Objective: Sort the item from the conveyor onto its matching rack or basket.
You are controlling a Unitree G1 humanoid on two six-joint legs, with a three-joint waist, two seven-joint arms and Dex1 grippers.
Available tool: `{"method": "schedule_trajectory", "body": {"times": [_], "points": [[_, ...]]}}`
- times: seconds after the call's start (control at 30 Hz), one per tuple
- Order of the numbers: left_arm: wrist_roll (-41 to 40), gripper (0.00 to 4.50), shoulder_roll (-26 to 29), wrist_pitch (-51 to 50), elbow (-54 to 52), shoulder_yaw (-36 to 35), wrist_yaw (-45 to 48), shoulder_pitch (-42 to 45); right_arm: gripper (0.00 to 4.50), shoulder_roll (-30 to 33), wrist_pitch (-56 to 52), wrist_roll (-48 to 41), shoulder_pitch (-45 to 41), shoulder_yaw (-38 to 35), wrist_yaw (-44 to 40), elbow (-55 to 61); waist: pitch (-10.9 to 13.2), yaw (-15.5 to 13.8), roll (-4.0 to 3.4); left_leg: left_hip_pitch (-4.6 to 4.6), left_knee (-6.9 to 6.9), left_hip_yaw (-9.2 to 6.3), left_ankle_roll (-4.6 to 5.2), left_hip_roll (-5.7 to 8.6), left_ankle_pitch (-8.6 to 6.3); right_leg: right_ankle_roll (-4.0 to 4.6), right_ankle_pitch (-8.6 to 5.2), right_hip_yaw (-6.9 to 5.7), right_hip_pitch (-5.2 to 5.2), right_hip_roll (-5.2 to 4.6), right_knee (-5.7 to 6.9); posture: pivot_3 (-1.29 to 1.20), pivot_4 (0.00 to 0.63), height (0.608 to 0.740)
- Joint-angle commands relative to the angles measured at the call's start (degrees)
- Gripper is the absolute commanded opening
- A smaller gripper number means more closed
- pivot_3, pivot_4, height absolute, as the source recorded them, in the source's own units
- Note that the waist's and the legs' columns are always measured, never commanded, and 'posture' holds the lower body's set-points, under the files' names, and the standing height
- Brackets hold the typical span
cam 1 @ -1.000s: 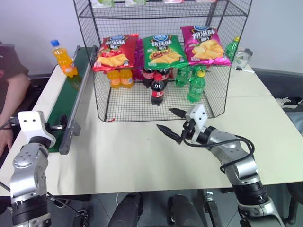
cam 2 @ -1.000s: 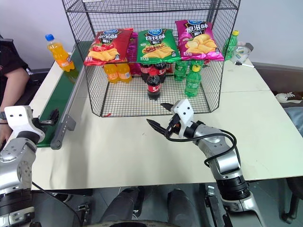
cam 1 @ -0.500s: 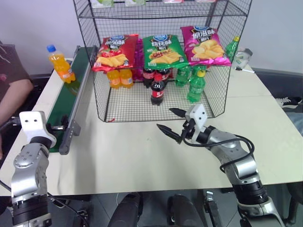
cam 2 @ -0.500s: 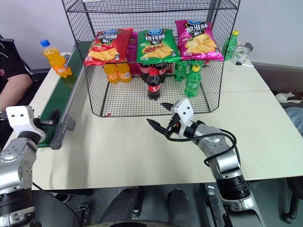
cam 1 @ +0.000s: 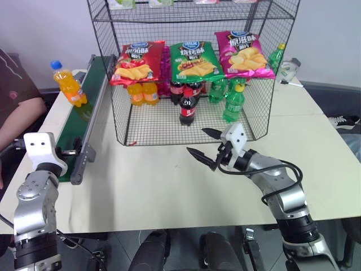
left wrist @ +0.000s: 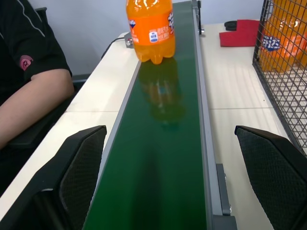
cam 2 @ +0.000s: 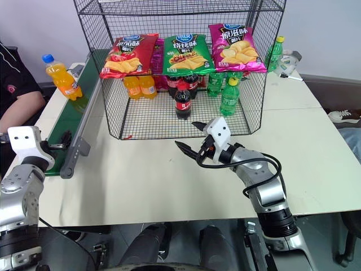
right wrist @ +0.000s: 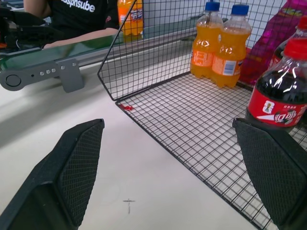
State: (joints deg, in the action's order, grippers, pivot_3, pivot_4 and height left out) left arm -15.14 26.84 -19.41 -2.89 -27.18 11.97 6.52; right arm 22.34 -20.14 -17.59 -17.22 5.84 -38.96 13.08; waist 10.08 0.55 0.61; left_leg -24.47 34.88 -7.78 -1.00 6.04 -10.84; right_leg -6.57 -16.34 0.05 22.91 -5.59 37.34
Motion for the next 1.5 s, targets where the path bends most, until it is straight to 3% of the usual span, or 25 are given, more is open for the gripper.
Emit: {"method": "schedule_trajectory", "body": {"times": [0.03, 1.5], "points": [[0.34, 4.49, 0.28, 1.35, -0.86, 0.07, -0.38, 0.69, 4.5, -0.59, 2.52, 1.11, -1.05, -0.33, 0.92, 0.16, 0.0, -0.01, 0.0, 0.0, 0.0, 0.0, 0.0, 0.0, 0.0, 0.0, 0.0, 0.0, 0.0, 0.0, 0.0, 0.0, 0.15, 0.74], [-0.81, 4.49, 1.47, 4.88, -0.19, -5.42, -4.87, 2.69, 4.5, -1.25, 2.89, 1.87, -0.97, 0.74, 0.79, -0.08, 0.0, 0.02, 0.0, 0.01, 0.03, 0.0, 0.0, 0.0, 0.0, -0.01, 0.01, -0.01, -0.02, 0.01, 0.02, 0.0, 0.15, 0.74]]}}
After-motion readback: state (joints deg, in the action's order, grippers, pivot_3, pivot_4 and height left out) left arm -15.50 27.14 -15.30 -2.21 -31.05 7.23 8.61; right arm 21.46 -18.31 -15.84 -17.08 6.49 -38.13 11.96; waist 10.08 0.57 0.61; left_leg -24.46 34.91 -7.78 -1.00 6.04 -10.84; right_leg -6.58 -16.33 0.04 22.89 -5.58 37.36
